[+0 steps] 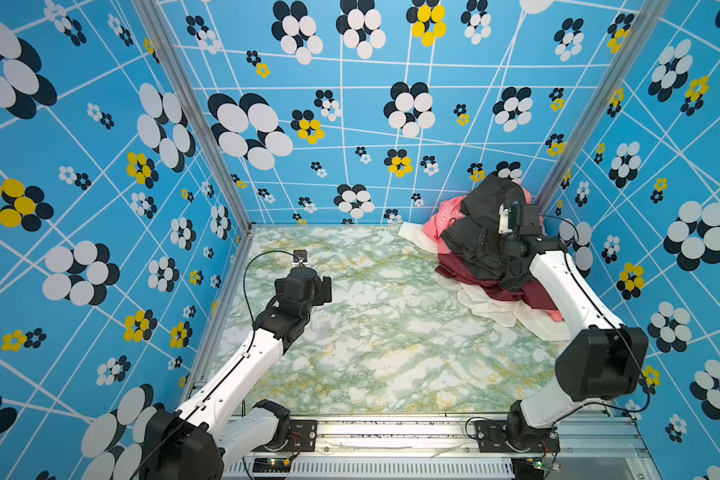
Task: Pick out a specific cloth from the pile
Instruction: 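Reach the right gripper into the pile over the grey jeans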
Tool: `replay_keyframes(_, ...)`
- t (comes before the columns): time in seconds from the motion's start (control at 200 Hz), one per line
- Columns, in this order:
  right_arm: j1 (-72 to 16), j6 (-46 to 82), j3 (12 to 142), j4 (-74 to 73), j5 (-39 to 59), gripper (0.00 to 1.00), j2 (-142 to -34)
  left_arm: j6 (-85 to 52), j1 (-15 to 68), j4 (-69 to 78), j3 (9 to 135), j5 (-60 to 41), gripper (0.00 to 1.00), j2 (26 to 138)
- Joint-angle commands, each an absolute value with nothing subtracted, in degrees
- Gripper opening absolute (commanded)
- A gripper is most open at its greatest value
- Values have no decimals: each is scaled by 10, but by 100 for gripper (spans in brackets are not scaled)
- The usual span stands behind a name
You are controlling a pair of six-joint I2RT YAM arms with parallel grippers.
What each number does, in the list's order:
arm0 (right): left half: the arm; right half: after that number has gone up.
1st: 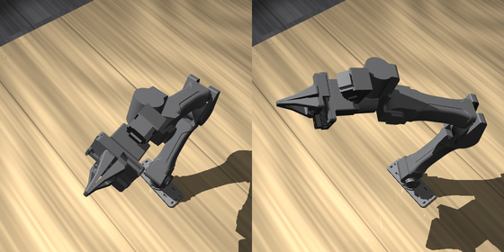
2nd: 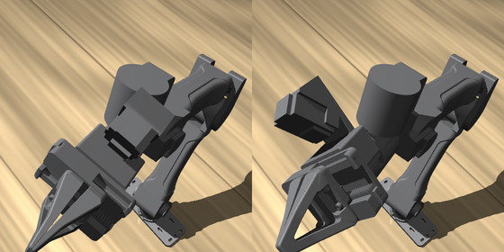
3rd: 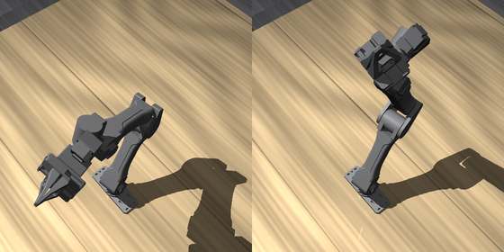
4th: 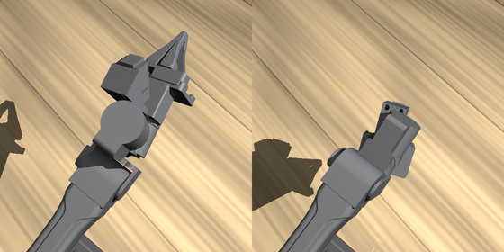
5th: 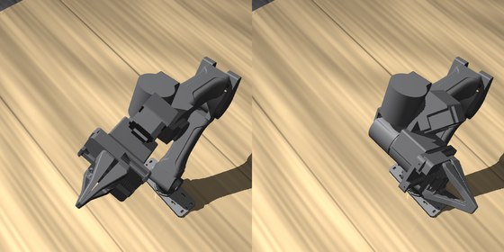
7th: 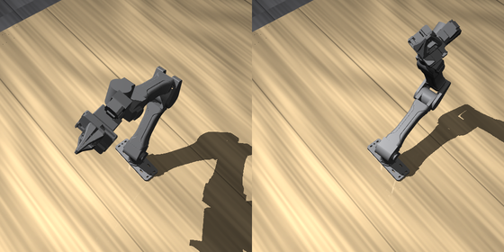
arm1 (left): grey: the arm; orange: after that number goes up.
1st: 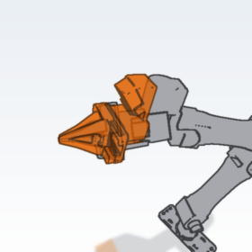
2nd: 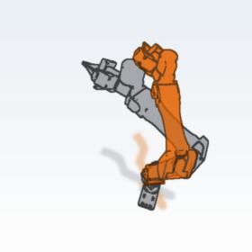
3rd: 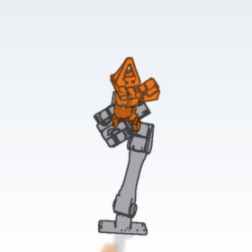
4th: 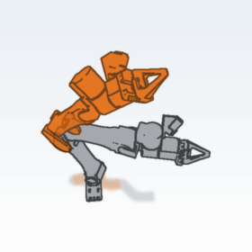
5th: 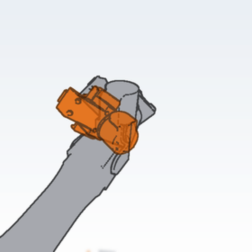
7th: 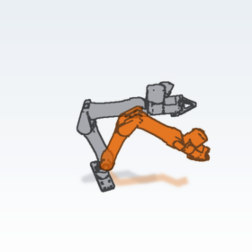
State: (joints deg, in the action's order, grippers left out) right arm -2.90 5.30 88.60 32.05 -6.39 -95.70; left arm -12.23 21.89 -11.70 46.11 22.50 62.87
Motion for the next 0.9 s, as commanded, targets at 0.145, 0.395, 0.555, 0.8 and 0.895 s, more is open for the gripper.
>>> replay_keyframes(0.145, -32, 34, 951, 424, -45, 77, -1058, -163, 244, -154, 465, 216, 100, 639)
replay_keyframes(0.395, -33, 38, 946, 400, -68, 76, -1114, -176, 253, -151, 470, 214, 99, 640)
replay_keyframes(0.555, -32, 40, 937, 360, -111, 77, -1130, -180, 258, -161, 475, 217, 100, 639)
replay_keyframes(0.8, -32, 32, 958, 327, -146, 78, -1167, -190, 266, -165, 477, 224, 100, 634)
replay_keyframes(0.895, -32, 25, 974, 325, -157, 73, -1188, -191, 267, -166, 478, 228, 100, 635)
